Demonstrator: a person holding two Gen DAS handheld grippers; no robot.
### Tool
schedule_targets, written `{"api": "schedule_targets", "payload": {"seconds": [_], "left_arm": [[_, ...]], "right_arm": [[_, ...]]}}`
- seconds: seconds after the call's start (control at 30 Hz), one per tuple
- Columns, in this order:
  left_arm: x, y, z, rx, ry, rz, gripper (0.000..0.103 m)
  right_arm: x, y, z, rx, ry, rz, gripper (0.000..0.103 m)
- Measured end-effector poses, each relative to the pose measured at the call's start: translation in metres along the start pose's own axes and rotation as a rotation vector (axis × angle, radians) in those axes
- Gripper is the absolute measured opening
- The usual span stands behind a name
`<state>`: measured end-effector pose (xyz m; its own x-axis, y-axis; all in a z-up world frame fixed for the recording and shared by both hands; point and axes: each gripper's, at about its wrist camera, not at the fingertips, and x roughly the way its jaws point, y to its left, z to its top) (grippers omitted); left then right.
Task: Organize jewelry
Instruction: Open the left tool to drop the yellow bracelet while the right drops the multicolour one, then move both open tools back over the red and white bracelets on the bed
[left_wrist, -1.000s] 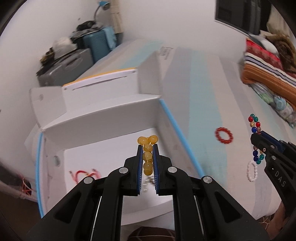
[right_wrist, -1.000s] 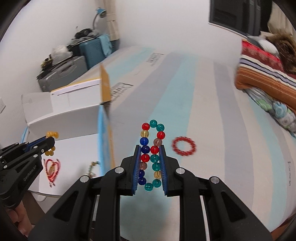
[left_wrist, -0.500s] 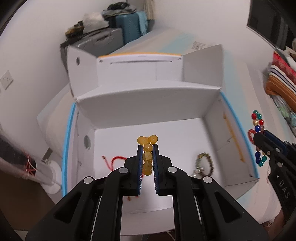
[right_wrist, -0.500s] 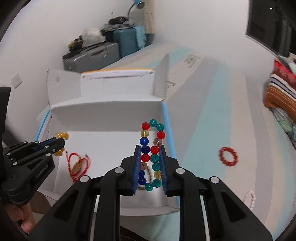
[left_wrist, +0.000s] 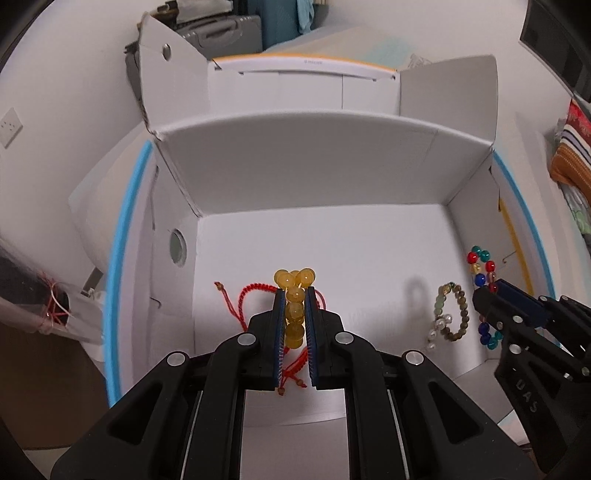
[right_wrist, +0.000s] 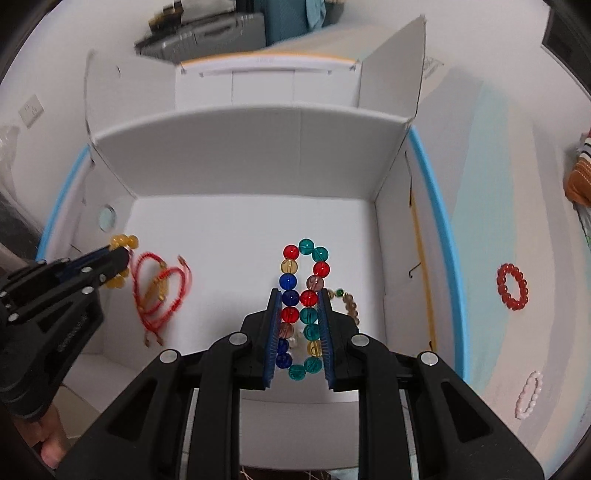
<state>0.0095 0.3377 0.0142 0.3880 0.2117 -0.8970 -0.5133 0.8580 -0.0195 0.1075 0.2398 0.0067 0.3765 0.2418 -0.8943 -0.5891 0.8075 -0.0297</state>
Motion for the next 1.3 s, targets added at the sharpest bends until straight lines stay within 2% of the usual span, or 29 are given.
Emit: {"api": "schedule_targets", "payload": {"seconds": [0.1, 0.43, 0.5, 0.57, 0.7, 0.87, 0.93, 1.03, 1.17, 1.3], "left_arm": [[0.006, 0.001, -0.002, 0.001, 0.018, -0.012, 0.009], [0.004, 0.002, -0.005, -0.006, 0.010, 0.043, 0.014], [0.002, 0.002, -0.006, -0.012, 0.007, 0.055, 0.029], [-0.001, 0.004, -0.006, -0.022, -0.008, 0.066, 0.044], [-0.009, 0.008, -0.004, -0.040, -0.030, 0.078, 0.060], [-0.018, 0.011, -0.003, -0.058, -0.059, 0.090, 0.079], [-0.021, 0.011, -0.003, -0.062, -0.071, 0.104, 0.087], [-0.028, 0.011, -0.003, -0.074, -0.093, 0.109, 0.091], [-0.036, 0.006, -0.003, -0.071, -0.126, 0.122, 0.097], [-0.043, 0.002, -0.002, -0.070, -0.135, 0.106, 0.097]], "right_arm": [[0.008, 0.002, -0.002, -0.010, 0.016, -0.011, 0.018], [0.012, 0.004, -0.007, -0.008, 0.006, -0.005, 0.021], [0.010, 0.003, -0.004, -0.012, 0.001, 0.000, 0.027], [0.005, 0.003, -0.003, -0.010, -0.013, 0.007, 0.039], [-0.006, 0.000, -0.001, -0.007, -0.038, 0.010, 0.052], [-0.021, -0.008, 0.000, 0.010, -0.080, -0.005, 0.077], [-0.027, -0.011, 0.000, 0.013, -0.094, -0.005, 0.082], [-0.035, -0.015, -0.001, 0.018, -0.113, -0.013, 0.090], [-0.039, -0.018, -0.002, 0.023, -0.127, -0.027, 0.094], [-0.044, -0.023, -0.004, 0.030, -0.133, -0.035, 0.094]]}}
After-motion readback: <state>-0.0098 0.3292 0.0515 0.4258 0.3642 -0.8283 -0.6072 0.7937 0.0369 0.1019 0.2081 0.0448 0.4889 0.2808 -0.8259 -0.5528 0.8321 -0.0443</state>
